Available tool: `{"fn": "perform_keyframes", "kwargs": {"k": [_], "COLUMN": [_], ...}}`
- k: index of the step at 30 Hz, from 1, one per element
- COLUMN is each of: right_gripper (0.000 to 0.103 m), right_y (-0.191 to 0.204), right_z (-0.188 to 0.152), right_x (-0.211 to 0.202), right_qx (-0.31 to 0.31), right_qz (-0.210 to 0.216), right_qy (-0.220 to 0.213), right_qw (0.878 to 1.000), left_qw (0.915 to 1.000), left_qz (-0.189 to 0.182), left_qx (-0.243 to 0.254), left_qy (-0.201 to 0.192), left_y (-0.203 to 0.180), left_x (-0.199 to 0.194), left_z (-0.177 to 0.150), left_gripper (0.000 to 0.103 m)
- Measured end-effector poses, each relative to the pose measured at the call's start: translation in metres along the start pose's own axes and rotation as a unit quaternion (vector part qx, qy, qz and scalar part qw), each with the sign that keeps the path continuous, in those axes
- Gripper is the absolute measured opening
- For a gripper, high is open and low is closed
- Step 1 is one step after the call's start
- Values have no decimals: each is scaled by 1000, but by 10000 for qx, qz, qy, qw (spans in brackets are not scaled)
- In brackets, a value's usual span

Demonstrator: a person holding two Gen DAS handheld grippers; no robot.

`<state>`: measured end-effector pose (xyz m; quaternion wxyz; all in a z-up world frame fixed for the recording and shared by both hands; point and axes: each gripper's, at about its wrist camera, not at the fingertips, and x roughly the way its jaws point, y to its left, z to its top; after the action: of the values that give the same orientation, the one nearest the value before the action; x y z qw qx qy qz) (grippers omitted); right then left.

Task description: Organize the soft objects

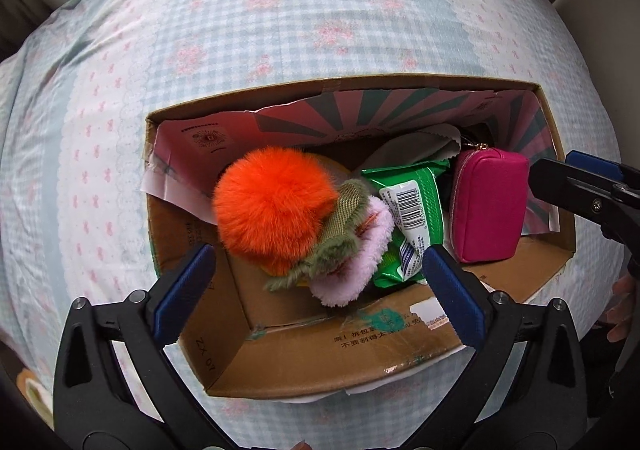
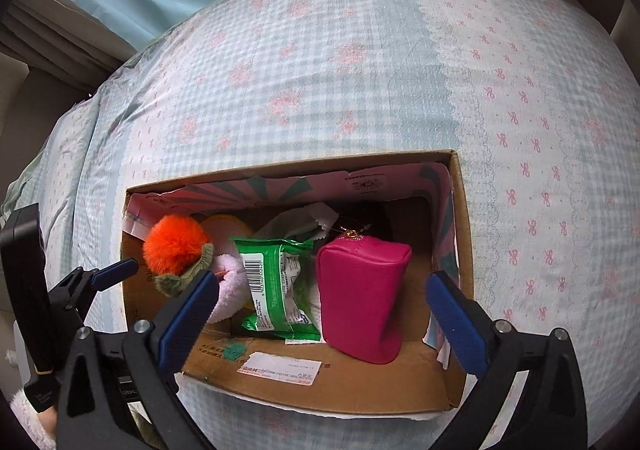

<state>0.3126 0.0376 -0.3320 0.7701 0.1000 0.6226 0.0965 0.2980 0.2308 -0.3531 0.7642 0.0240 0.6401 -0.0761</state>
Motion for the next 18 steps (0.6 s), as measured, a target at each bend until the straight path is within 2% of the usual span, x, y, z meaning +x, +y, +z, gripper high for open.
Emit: {"fn": "perform_keyframes", "kwargs": {"k": [11, 14, 18], "right_gripper": [103, 103, 103], "right_y": [-1, -2, -2], "right_z": [-16, -24, -36], "right_x": [-49, -67, -107], "right_qx": [121, 139, -29], "right_qz": [-108, -17, -75], "right_qy": [-351, -333, -600], "right_qw": [9993, 9993, 9982], "left_qw": [9991, 9984, 9958], "left_qz": [39, 78, 187], "left_qx": [-168, -179, -232], "left_qy": [-384, -536, -871], "left_y": [-2, -7, -18], "left_x": [-49, -71, -116], "left_z": [-12, -21, -32], "left_gripper": [103, 103, 103]}}
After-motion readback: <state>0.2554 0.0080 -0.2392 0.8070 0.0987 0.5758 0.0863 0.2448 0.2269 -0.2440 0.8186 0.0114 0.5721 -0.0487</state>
